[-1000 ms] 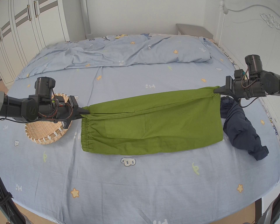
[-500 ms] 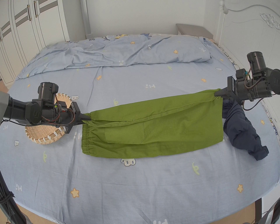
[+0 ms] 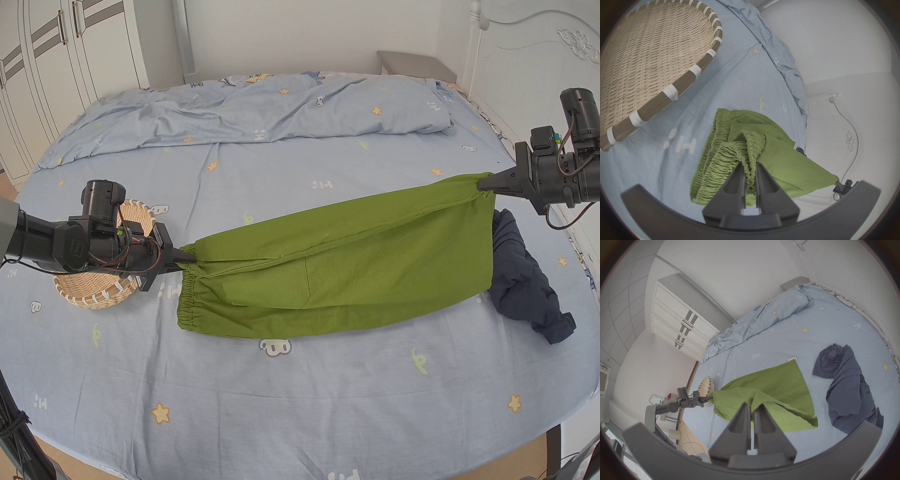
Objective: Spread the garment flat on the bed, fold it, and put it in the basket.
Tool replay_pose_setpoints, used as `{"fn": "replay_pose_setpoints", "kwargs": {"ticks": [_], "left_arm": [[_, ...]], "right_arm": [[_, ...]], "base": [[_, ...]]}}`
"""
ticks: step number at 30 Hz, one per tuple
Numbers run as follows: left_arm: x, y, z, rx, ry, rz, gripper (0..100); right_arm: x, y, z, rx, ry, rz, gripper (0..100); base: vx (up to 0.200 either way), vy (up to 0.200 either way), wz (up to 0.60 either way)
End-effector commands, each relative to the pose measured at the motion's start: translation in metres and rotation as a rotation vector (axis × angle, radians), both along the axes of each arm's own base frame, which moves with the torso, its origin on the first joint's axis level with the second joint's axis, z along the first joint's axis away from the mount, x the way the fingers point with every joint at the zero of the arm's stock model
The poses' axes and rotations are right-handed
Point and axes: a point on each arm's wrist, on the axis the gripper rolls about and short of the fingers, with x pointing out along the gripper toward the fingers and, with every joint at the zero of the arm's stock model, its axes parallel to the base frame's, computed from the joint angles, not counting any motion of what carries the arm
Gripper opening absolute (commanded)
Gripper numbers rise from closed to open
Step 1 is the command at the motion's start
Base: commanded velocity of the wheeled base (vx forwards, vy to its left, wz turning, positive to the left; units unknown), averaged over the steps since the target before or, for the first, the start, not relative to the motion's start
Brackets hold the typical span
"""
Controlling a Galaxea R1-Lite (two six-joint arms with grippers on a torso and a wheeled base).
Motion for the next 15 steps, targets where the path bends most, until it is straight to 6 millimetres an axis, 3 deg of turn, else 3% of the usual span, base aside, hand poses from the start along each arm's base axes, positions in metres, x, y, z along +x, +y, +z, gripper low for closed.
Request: {"fn": "replay_pose_setpoints", "kwargs": {"ticks": [1, 10, 15], "left_arm": [[-0.001, -0.001, 0.0, 0.0, 0.001, -0.001, 0], [-0.002, 0.0, 0.002, 0.0, -0.004, 0.002, 0], [-0.002, 0.003, 0.004, 0.0, -0.012, 0.01, 0]], "right_arm": [[-0.02, 0.005, 0.009, 0.008, -0.022, 0.027, 0], [-0.029, 0.007, -0.001, 0.01, 0.019, 0.036, 0], [-0.021, 0.004, -0.002, 0.014, 0.006, 0.02, 0]], "base": [[0.0, 0.0, 0.0], [0.0, 0.0, 0.0], [0.0, 0.0, 0.0]]}}
